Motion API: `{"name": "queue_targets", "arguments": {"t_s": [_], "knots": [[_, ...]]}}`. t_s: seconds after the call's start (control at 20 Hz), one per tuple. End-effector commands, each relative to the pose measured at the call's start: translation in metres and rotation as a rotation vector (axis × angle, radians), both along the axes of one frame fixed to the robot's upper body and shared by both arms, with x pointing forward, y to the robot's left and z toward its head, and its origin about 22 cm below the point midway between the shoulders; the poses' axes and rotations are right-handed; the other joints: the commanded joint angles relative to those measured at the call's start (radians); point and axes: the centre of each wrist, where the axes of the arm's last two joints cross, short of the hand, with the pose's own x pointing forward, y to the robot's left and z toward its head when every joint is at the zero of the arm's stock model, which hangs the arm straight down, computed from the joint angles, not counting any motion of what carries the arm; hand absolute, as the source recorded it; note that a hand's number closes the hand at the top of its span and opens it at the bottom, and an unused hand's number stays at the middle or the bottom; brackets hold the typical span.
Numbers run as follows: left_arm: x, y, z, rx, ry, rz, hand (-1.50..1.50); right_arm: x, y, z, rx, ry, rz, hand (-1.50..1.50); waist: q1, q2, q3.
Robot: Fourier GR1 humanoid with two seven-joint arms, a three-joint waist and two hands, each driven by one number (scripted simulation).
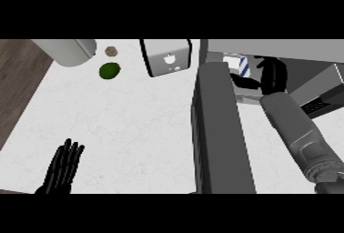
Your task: Pick up the milk, place it into the microwave and close the microwave
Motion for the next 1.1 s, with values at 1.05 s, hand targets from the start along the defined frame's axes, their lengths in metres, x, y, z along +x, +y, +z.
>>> {"name": "queue_targets", "arguments": {"t_s": [1.05], "knots": [[0.008,-0.028,-0.002,-0.015,-0.004,-0.080,-1.50,-0.011,0.008,-0.021,0.217,0.030,0.244,-1.50,-0.020,-0.008,0.002]]}}
